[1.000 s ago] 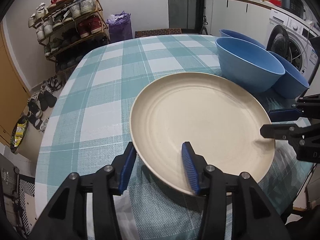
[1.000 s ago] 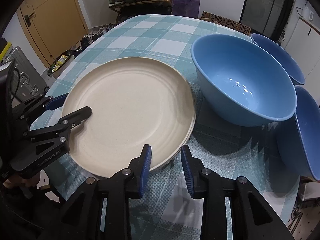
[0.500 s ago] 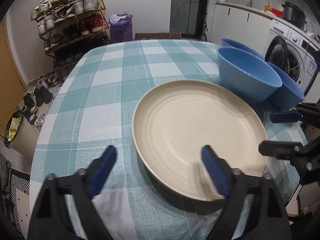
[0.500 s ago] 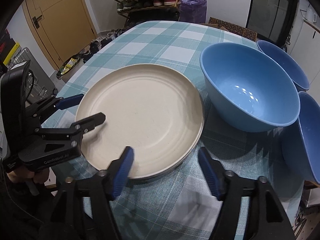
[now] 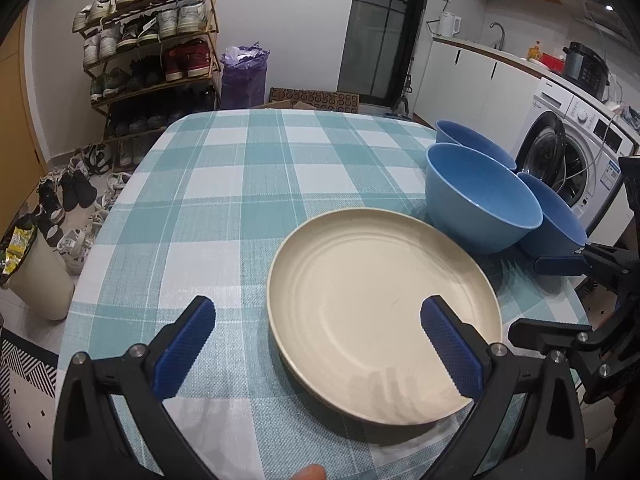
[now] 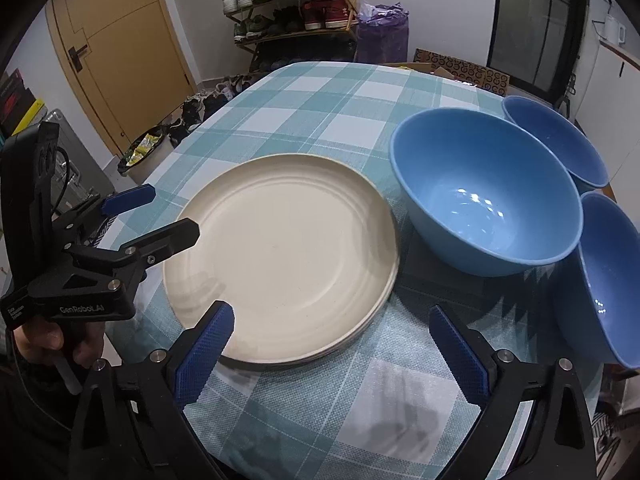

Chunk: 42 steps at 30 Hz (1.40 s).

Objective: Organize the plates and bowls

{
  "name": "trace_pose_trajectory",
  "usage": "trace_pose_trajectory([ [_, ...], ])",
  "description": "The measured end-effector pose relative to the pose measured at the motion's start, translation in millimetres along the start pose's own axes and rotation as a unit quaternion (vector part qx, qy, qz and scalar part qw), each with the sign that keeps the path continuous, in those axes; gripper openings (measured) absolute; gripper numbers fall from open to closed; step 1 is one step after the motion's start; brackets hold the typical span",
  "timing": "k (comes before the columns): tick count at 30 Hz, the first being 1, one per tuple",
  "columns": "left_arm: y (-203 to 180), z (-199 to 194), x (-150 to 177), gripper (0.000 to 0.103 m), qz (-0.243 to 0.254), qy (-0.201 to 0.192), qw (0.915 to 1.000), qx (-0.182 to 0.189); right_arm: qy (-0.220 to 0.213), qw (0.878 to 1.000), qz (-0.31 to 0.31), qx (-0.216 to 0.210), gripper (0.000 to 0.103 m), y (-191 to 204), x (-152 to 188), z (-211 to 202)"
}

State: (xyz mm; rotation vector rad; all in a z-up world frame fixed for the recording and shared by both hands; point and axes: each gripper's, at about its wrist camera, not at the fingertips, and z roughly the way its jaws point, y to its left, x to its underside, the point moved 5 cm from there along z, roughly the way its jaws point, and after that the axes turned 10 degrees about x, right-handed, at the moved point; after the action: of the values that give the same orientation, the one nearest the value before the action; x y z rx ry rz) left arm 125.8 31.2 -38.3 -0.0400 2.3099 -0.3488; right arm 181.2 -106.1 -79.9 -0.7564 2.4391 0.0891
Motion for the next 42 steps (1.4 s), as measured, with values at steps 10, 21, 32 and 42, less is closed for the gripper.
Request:
trace_pose_trajectory([
  [10,-20,-11,-26,0.103,0.037,-0.023,0.9990,-0.002,-0.043,0.999,0.016,-0.002,0.100,-16,-8,-37],
  [21,-48,-9,-55,0.103,0.053,-0.034,0.9979,0.018,-0.080,0.996,0.043,0.018,0.100,-47,-13,-68],
  [32,-88,8,-81,0.103,0.073,-0.030,0.9961,0.041,-0.097,0.992,0.073,0.027,0.100,-91,-8,-86],
  [42,-120,27,-97,0.103,0.099,-0.020,0.9929,0.064,-0.111,0.987,0.109,0.038,0.100,-132,-7,-96],
])
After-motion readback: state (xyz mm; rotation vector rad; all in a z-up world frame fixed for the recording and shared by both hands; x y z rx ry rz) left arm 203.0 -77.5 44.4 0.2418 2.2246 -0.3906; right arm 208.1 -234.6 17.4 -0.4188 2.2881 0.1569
